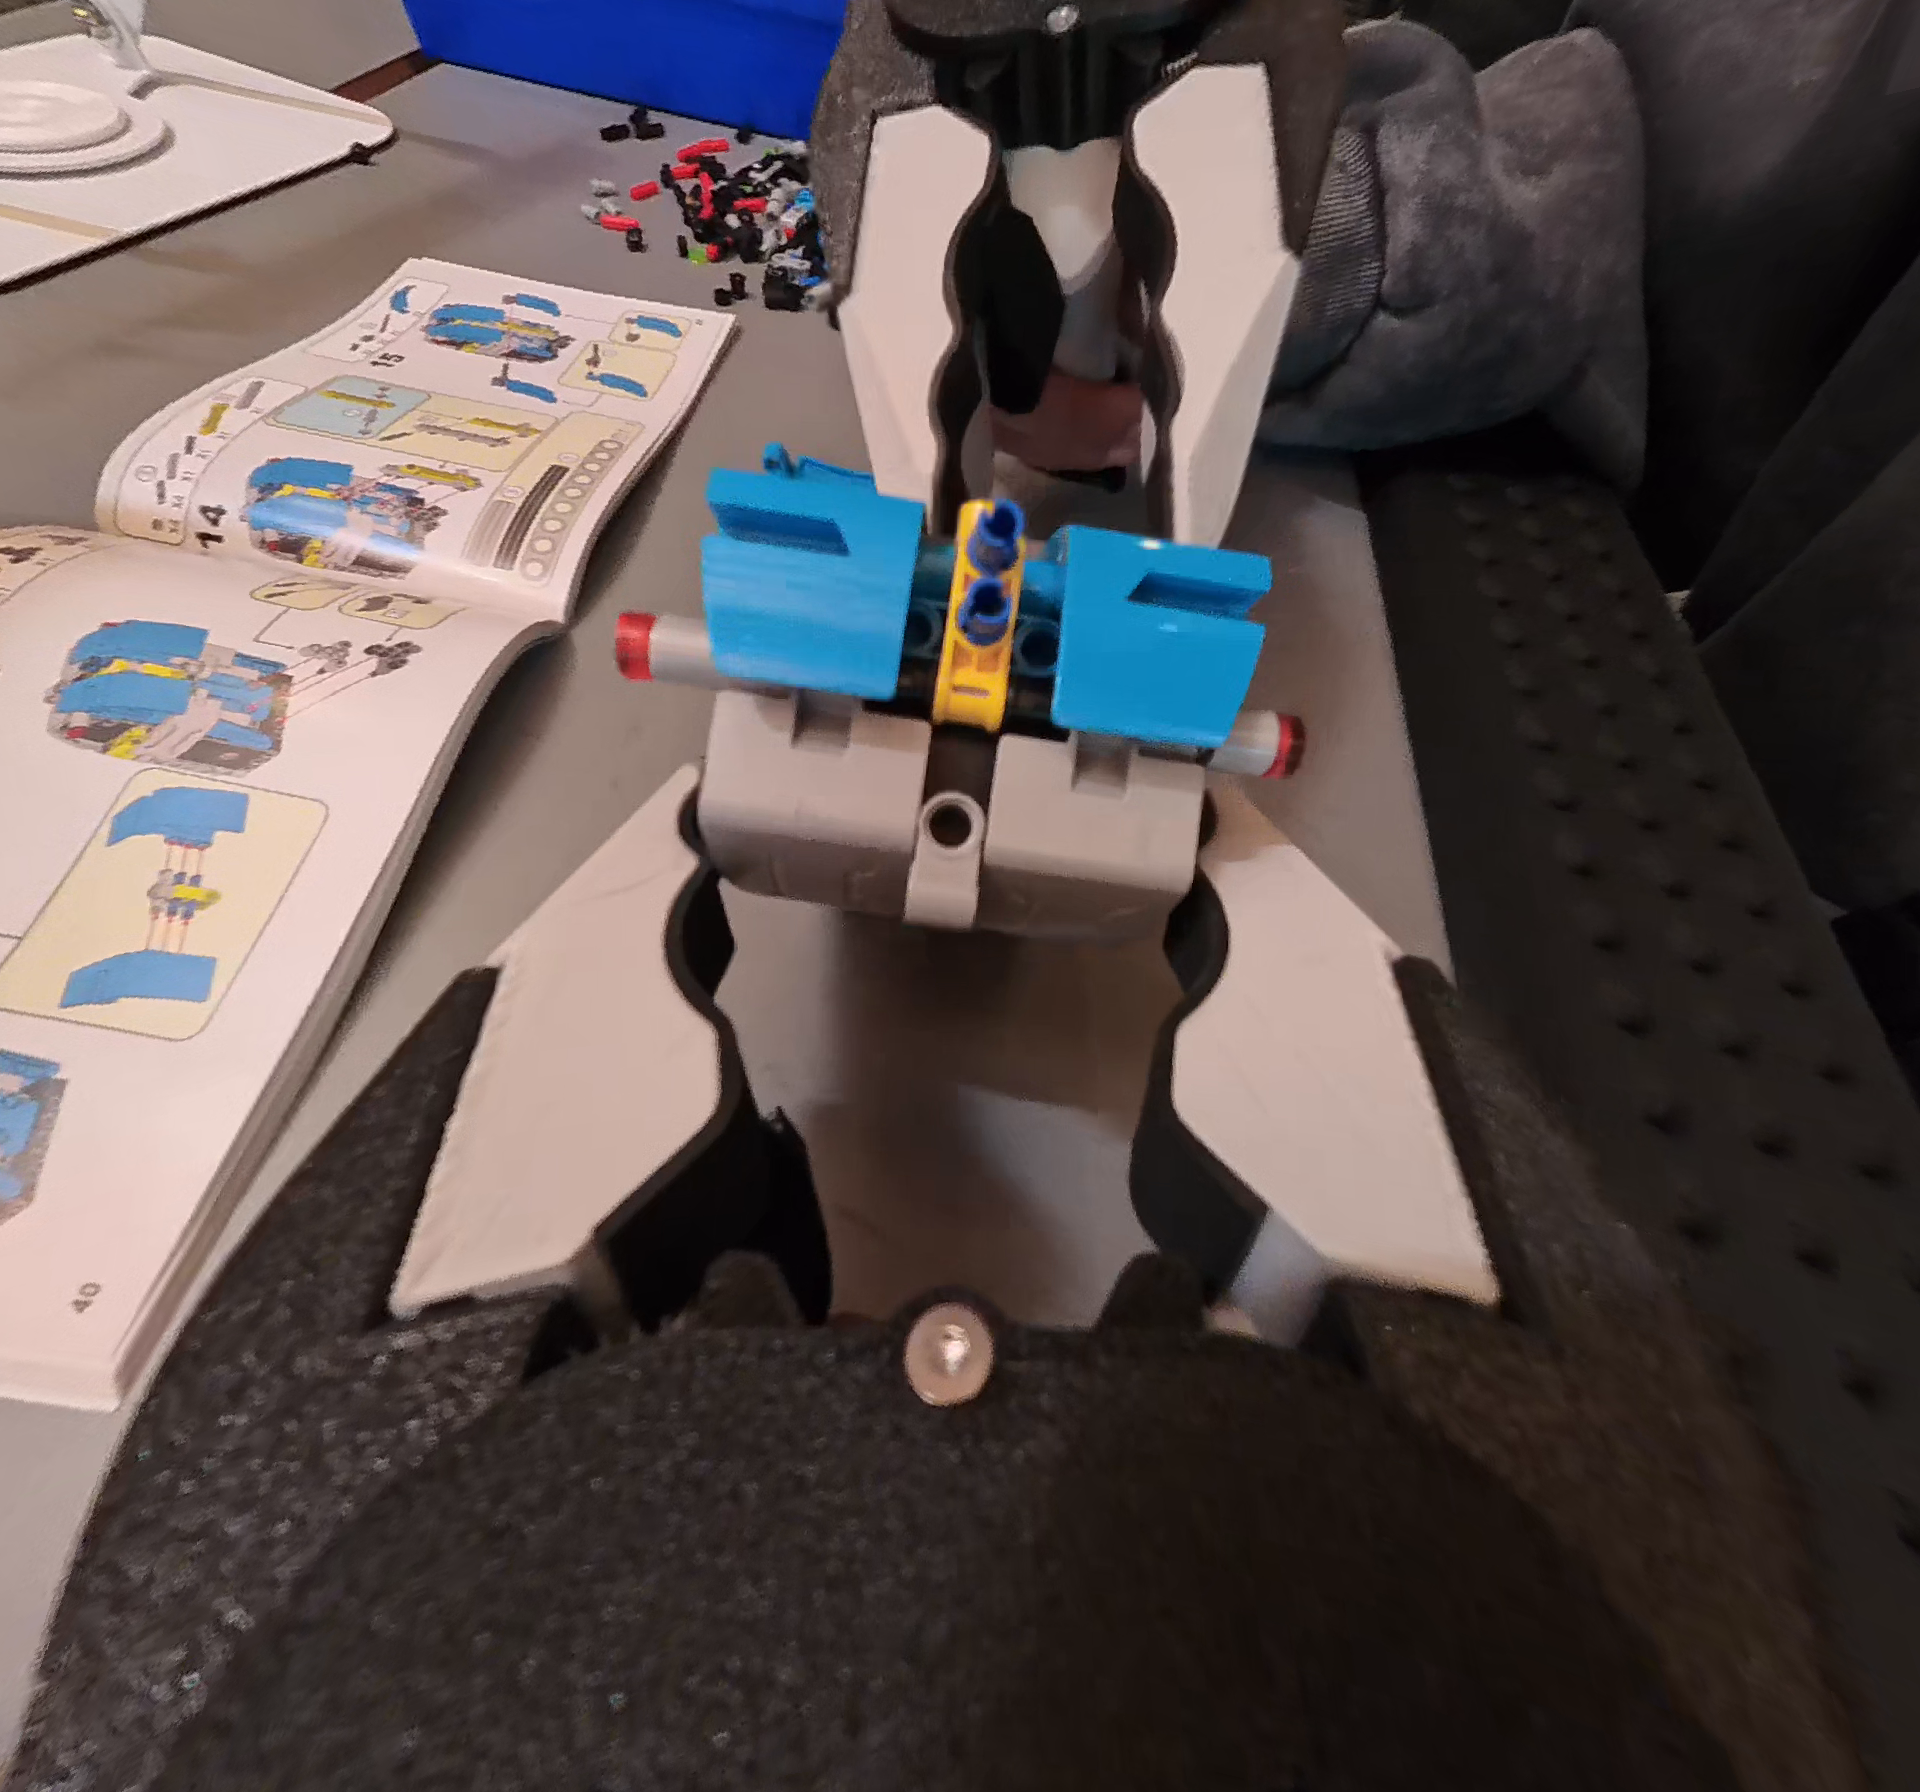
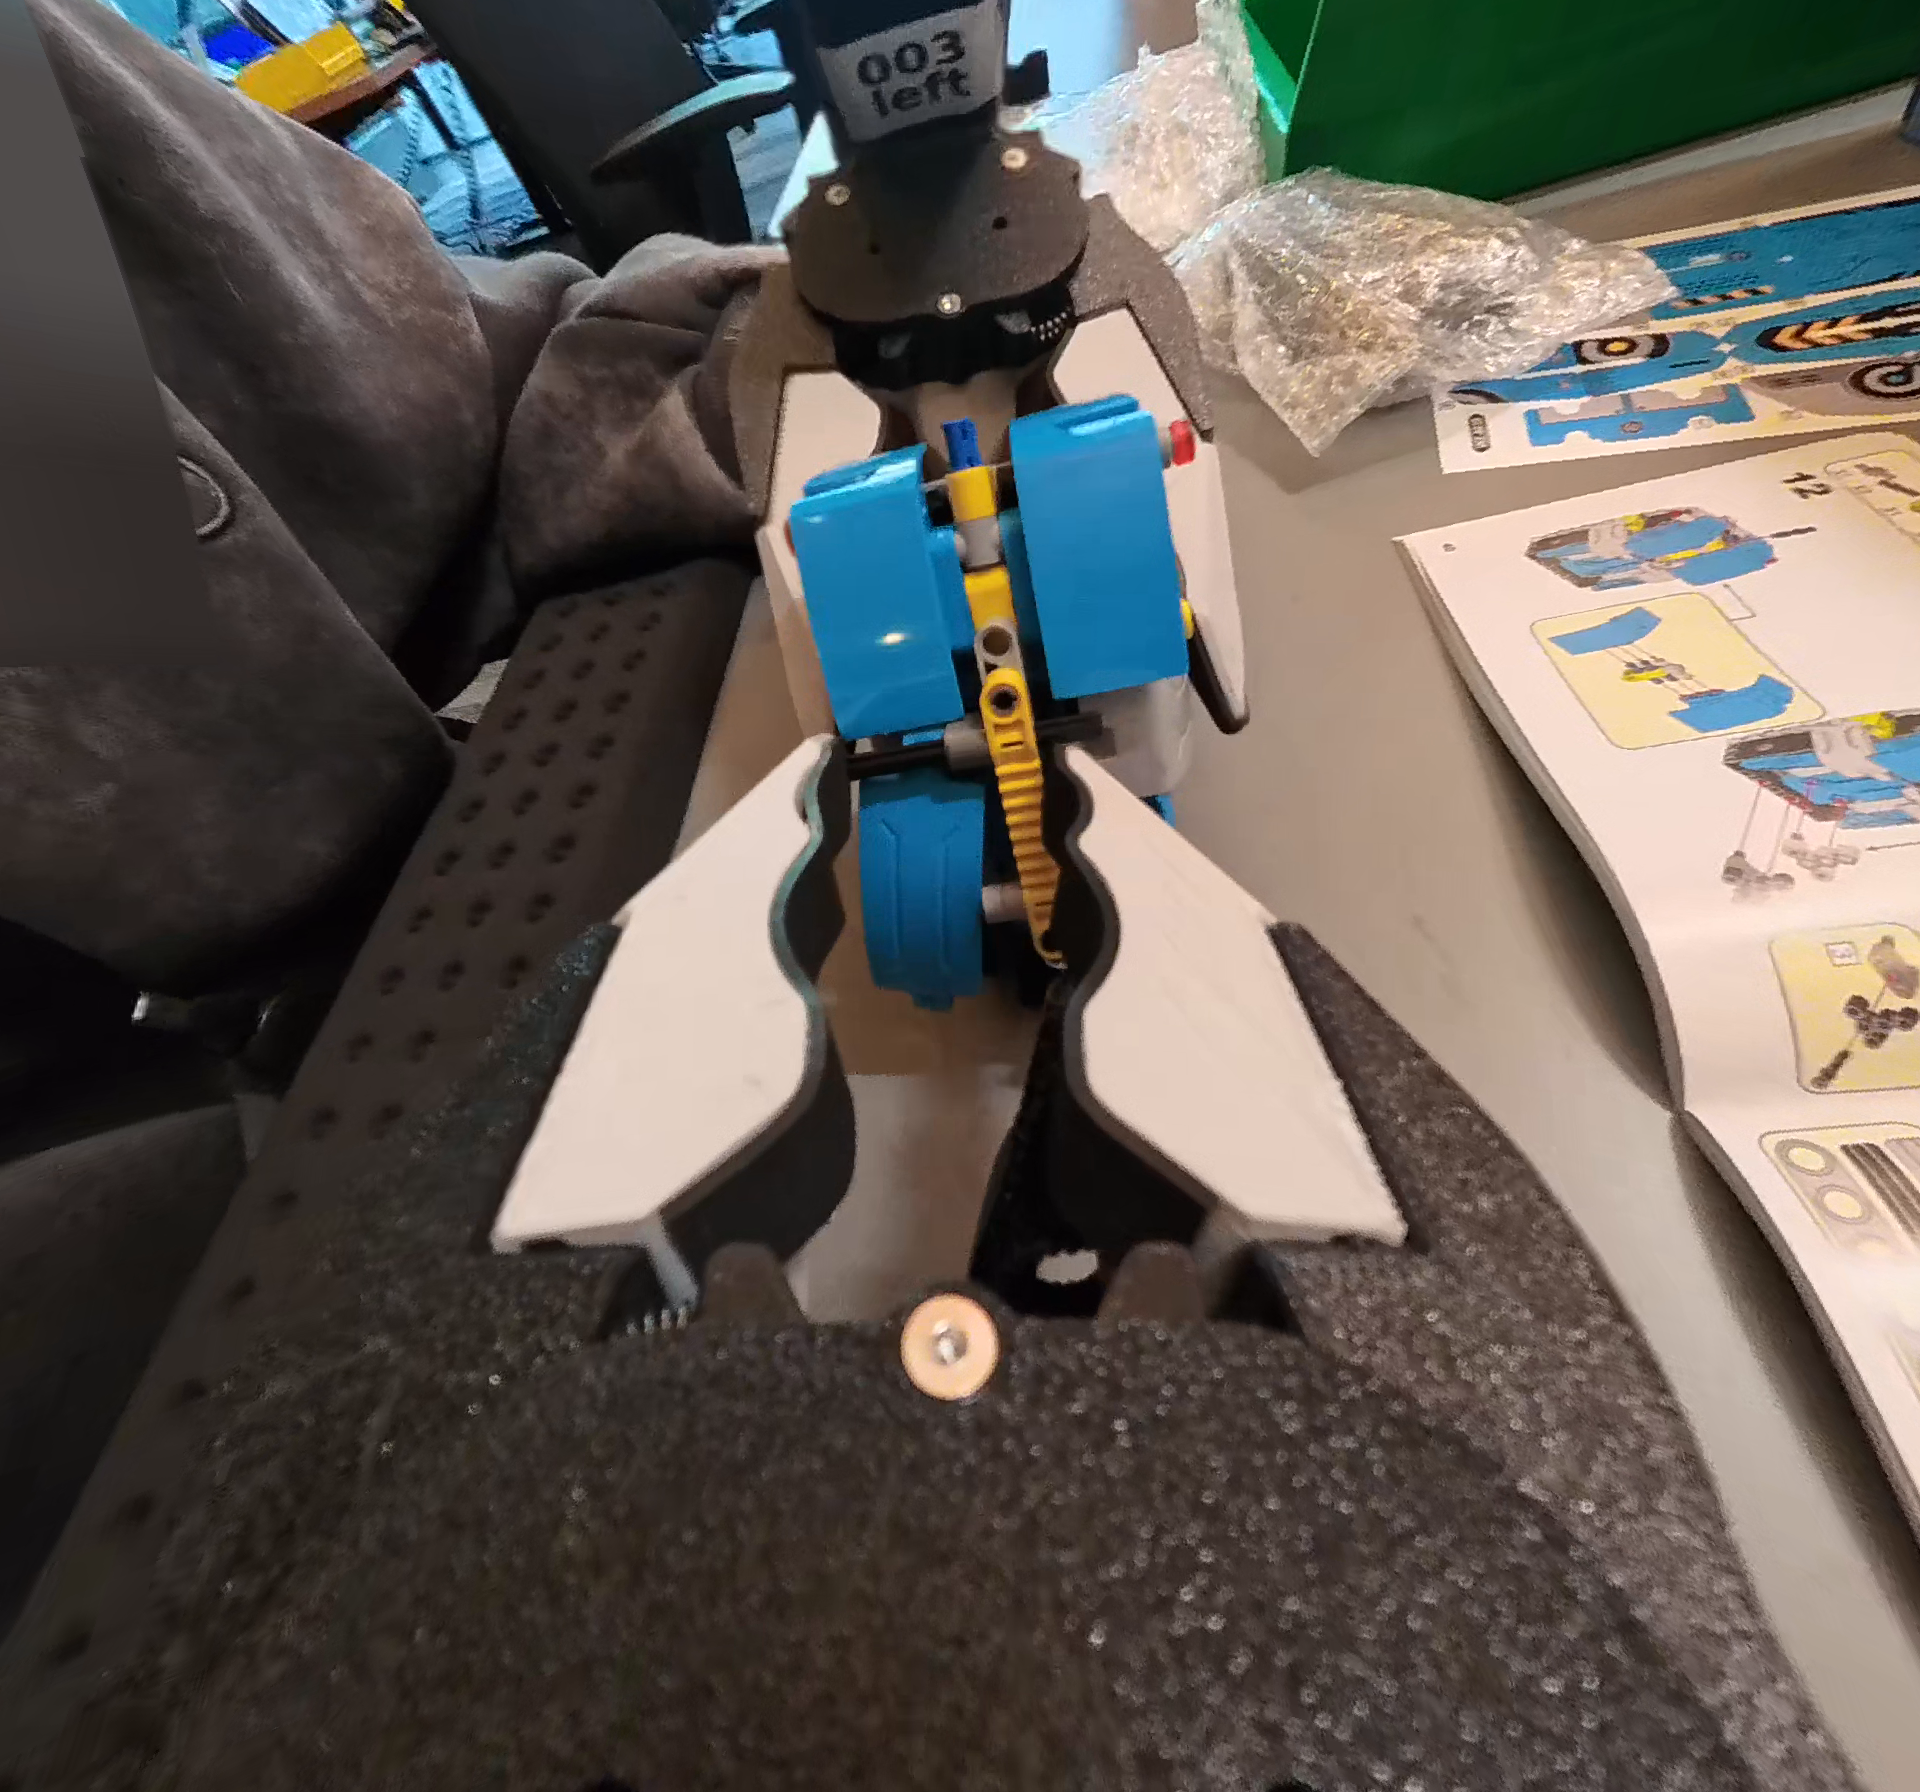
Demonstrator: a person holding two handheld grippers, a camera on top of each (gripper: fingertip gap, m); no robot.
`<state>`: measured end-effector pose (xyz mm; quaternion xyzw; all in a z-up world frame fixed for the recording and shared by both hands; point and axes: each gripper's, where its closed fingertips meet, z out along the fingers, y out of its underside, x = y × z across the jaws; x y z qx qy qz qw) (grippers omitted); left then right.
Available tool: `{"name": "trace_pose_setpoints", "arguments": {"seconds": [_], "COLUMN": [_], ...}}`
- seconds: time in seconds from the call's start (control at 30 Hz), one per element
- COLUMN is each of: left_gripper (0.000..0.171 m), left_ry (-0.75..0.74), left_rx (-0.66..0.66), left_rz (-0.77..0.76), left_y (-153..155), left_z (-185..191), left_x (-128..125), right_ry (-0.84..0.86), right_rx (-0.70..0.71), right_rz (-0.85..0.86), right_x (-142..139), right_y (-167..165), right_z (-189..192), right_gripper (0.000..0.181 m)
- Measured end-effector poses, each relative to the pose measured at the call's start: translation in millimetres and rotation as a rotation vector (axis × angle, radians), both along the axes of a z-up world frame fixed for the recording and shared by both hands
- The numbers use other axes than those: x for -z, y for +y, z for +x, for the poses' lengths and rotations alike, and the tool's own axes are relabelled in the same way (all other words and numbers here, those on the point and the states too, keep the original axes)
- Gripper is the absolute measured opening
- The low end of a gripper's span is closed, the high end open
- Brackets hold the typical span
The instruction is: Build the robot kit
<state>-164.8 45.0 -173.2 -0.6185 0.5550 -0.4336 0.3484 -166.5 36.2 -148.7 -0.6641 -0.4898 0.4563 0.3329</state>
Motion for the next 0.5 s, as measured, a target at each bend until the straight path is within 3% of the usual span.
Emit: {"name": "trace_pose_setpoints", "arguments": {"seconds": [0.33, 0.5], "left_gripper": [0.083, 0.085], "left_ry": [0.126, 0.141], "left_rx": [0.005, -0.010], "left_rz": [0.077, 0.089], "left_y": [-5.4, -3.8], "left_z": [3.6, 5.2], "left_x": [19.6, 21.9], "right_ry": [-0.030, -0.142], "right_rx": [0.010, -0.007], "right_rz": [0.052, 0.130], "right_x": [0.5, 2.4], "right_y": [-4.2, -3.4], "right_z": [-5.6, -2.9], "right_gripper": [0.035, 0.036]}}
